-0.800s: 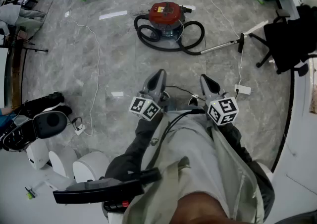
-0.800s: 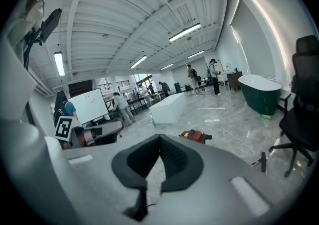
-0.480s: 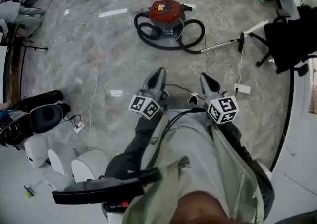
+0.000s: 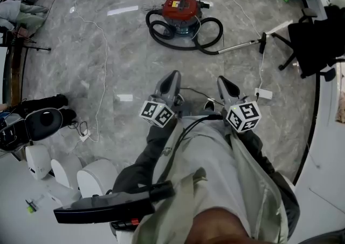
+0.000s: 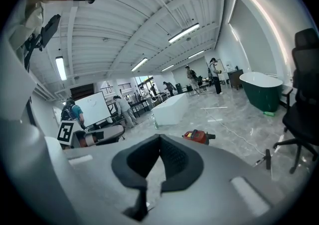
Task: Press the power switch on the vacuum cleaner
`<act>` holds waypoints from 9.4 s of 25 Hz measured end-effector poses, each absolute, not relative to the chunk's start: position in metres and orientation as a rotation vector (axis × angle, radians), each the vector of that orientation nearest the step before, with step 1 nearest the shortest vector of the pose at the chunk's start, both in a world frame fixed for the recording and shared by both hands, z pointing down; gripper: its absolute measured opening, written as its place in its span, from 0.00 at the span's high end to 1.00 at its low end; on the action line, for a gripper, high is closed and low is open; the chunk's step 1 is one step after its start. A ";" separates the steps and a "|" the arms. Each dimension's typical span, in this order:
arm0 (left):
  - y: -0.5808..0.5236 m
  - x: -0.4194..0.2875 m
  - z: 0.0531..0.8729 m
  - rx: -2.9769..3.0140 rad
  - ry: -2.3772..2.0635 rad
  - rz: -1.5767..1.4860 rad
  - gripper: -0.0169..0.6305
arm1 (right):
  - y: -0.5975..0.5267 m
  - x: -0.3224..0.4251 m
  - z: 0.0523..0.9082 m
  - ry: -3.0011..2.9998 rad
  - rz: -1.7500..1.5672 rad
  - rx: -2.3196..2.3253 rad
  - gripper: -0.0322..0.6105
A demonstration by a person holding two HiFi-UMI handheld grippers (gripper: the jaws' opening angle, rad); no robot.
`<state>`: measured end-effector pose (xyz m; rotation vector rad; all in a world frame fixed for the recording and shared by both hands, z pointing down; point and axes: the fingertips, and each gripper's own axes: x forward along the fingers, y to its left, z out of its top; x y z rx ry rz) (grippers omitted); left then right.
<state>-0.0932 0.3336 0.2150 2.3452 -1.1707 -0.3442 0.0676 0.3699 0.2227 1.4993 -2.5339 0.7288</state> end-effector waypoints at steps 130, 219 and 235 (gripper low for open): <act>-0.267 -0.125 0.720 2.242 -1.101 0.686 0.97 | -0.184 -0.034 0.641 -2.248 0.661 1.125 0.95; 0.008 -0.032 0.383 2.161 -1.298 0.311 0.97 | 0.005 0.031 0.399 -2.615 0.970 0.821 0.92; 0.111 -0.142 0.295 2.136 -1.509 0.172 0.97 | 0.102 0.088 0.323 -2.496 0.824 1.181 0.94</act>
